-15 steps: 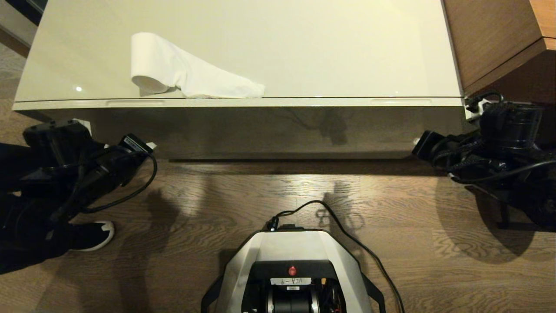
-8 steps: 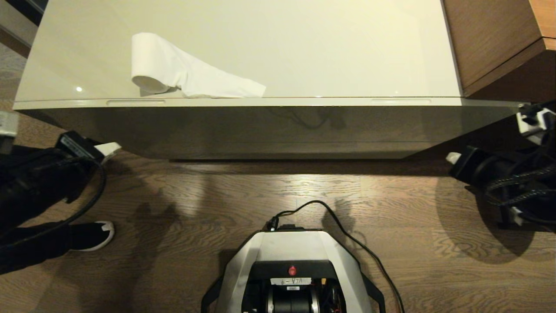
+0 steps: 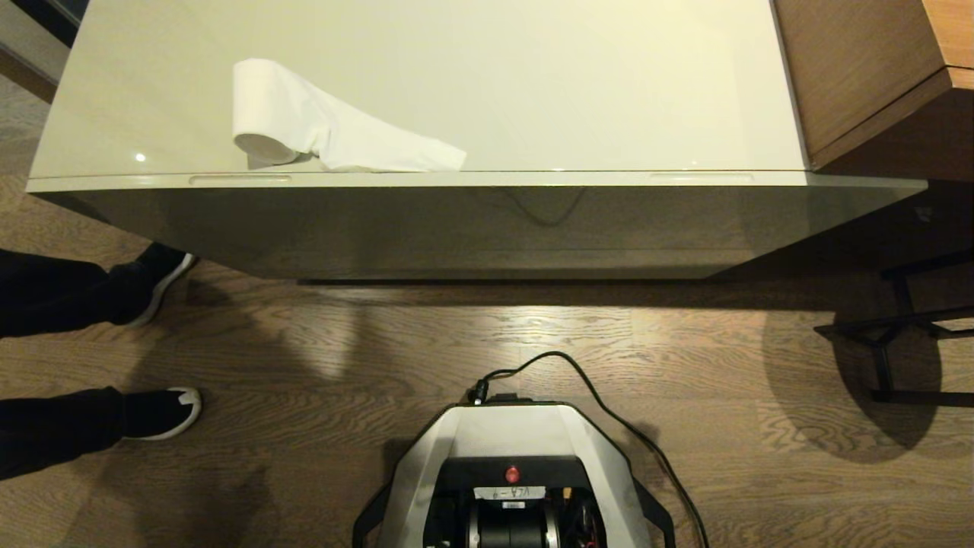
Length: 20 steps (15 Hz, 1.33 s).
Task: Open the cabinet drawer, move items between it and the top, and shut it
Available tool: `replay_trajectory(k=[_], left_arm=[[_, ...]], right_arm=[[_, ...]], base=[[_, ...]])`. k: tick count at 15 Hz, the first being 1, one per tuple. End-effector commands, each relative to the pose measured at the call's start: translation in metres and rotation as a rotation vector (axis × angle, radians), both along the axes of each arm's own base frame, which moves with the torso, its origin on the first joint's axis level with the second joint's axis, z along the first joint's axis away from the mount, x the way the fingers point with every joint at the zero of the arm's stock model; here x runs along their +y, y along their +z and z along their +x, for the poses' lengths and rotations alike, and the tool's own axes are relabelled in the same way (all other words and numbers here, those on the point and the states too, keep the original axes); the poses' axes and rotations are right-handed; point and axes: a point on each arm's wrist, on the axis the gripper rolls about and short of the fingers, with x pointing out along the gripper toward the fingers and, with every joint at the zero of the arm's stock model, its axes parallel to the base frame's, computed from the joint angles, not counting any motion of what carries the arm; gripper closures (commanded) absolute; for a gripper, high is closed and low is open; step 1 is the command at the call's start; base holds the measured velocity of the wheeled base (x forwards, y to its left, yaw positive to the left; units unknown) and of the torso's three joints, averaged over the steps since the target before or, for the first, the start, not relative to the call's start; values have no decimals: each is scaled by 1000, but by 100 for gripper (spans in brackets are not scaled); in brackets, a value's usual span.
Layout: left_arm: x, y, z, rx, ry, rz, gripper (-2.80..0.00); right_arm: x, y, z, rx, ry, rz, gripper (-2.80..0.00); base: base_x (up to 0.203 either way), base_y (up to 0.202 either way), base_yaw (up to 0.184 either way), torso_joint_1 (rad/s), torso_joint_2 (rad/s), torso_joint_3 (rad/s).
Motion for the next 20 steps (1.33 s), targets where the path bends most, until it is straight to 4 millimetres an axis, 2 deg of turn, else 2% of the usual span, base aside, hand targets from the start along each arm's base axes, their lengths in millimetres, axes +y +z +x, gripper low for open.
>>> replay_trajectory(k=[1,5,7,11,13,15,16,18,20], left_arm=[[-3,-6,-48,-42,33,12,0],[0,-2,-50,-41,70,22,0],[2,-12,-55,-31,76,46,0],[2,-41,-60,-23,12,166,0],[2,-60,-62,-32,-35,281,0],[3,-78,-58,-47,-50,376,0],[3,-87,-53,-75,-50,425,0],[3,-89,-49,-125,-38,460,0],[3,-103,-27,-190,-13,493,0]], right_arm=[[-10,-4,-60,-25,-6,-14,0],[-11,-4,-74,8,8,-20,0],[-8,-11,-91,26,66,-7,0],[-3,-51,-108,19,170,-82,0],[-1,-79,-119,-14,238,-206,0],[1,-100,-111,-19,296,-277,0],[2,-104,-106,-55,323,-290,0],[2,-105,-102,-85,325,-298,0],[2,-116,-82,-220,299,-327,0]], base=[[0,0,0,0,0,0],[0,0,0,0,0,0],[0,0,0,0,0,0],[0,0,0,0,0,0],[0,0,0,0,0,0],[0,0,0,0,0,0],[0,0,0,0,0,0],[0,0,0,0,0,0],[0,0,0,0,0,0]])
